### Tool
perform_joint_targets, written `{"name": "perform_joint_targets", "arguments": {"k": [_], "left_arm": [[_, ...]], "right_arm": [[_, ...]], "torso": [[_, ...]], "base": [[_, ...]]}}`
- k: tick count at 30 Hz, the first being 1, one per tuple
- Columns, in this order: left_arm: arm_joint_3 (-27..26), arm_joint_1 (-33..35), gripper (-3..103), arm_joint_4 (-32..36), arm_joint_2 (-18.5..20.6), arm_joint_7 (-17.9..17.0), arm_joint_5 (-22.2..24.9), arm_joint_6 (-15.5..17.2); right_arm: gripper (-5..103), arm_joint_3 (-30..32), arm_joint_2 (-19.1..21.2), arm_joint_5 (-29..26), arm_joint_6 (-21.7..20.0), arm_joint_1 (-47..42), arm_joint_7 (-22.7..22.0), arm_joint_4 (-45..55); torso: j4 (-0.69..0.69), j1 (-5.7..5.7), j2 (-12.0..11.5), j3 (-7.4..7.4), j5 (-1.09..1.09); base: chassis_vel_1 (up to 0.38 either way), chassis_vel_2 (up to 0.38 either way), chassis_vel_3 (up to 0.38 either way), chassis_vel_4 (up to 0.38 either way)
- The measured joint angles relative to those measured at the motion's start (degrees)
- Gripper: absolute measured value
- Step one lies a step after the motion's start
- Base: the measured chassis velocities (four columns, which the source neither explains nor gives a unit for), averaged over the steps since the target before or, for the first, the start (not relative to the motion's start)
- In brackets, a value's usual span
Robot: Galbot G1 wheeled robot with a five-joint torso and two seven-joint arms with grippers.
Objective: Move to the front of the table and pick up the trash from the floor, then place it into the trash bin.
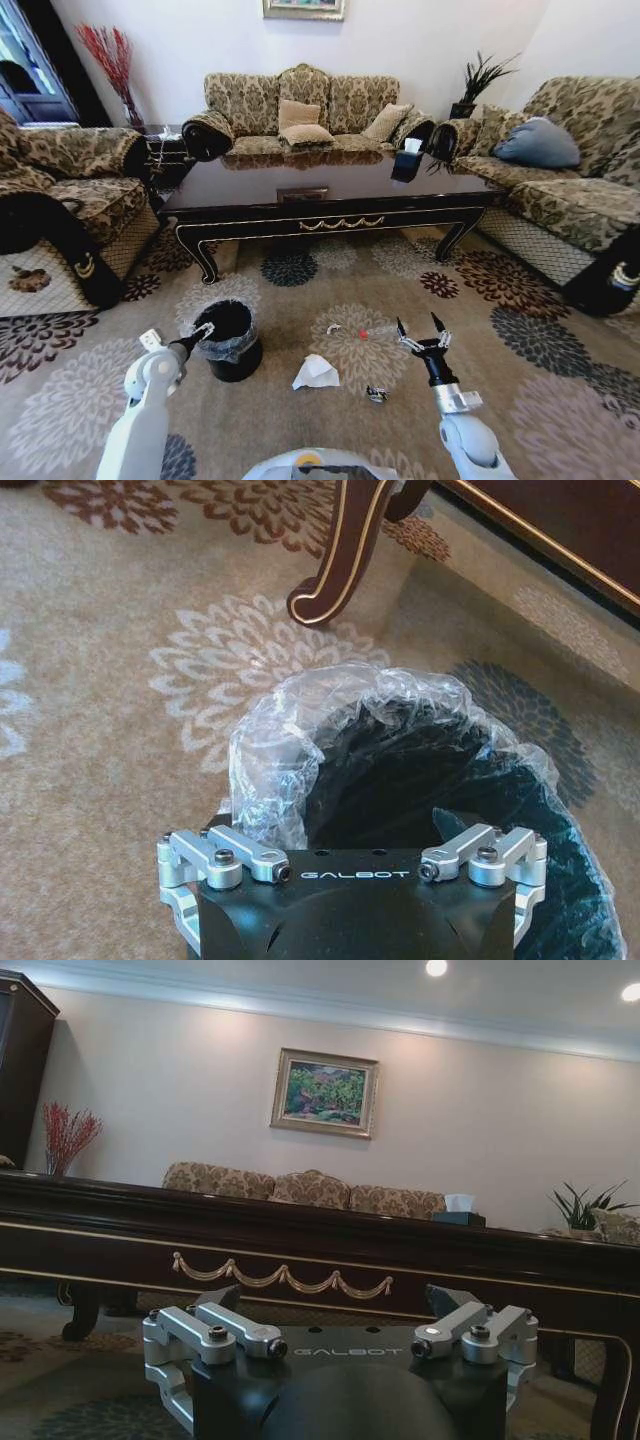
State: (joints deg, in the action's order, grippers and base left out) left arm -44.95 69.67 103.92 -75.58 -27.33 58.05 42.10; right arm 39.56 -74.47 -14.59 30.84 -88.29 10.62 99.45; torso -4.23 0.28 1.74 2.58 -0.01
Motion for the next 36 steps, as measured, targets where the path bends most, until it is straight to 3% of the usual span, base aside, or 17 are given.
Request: {"name": "perform_joint_targets", "arguments": {"k": [5, 8, 23, 26, 27, 29, 32, 36], "left_arm": [[0.2, -1.1, 103, -1.5, 0.4, -1.6, 1.5, 0.0], [0.3, -0.9, 98, -2.5, 0.8, -2.8, 1.1, 0.0], [1.5, -1.0, 93, -5.0, 2.2, -1.7, -0.4, 0.1], [1.5, -0.6, 84, -5.1, 2.1, -1.6, -1.1, -0.1], [1.5, -0.4, 74, -5.2, 2.1, -1.5, -1.3, -0.2], [1.4, -0.3, 74, -5.2, 2.1, -1.5, -1.5, -0.2], [1.4, 0.2, 57, -4.8, 2.1, -1.1, -2.3, -0.2], [1.4, 0.9, 45, -4.5, 2.1, -0.8, -3.8, -0.2]], "right_arm": [[100, 0.0, -0.1, 0.2, 0.1, 0.2, 0.0, -0.5], [100, 0.1, -0.2, 0.4, 0.2, 0.3, 0.0, -0.8], [100, -0.2, -0.3, 0.7, 0.4, 0.4, 0.0, -1.2], [100, -0.1, -0.3, 0.7, 0.7, 0.3, 0.0, -1.4], [100, -0.1, -0.3, 0.7, 0.8, 0.3, 0.0, -1.5], [100, -0.1, -0.3, 0.7, 0.9, 0.2, 0.0, -1.5], [100, -0.1, -0.3, 0.7, 1.0, 0.2, 0.0, -1.5], [100, -0.1, -0.3, 0.7, 1.0, 0.1, 0.0, -1.5]], "torso": [[-0.01, 0.0, 0.0, 0.0, 0.0], [0.0, 0.0, 0.0, 0.0, 0.0], [0.0, 0.0, 0.0, -0.01, 0.01], [0.0, 0.0, 0.0, -0.01, 0.03], [0.0, 0.0, 0.0, -0.01, 0.04], [0.0, 0.0, 0.0, -0.01, 0.04], [0.0, 0.0, 0.0, -0.01, 0.02], [-0.02, 0.0, 0.0, -0.02, 0.02]], "base": [[0.0, 0.0, 0.0, 0.0], [0.0, 0.0, 0.0, 0.0], [0.0, 0.0, 0.0, 0.0], [0.0, 0.0, 0.0, 0.0], [0.0, 0.0, 0.0, 0.0], [0.0, 0.0, 0.0, 0.0], [0.0, 0.0, 0.0, 0.0], [0.0, 0.0, 0.0, 0.0]]}}
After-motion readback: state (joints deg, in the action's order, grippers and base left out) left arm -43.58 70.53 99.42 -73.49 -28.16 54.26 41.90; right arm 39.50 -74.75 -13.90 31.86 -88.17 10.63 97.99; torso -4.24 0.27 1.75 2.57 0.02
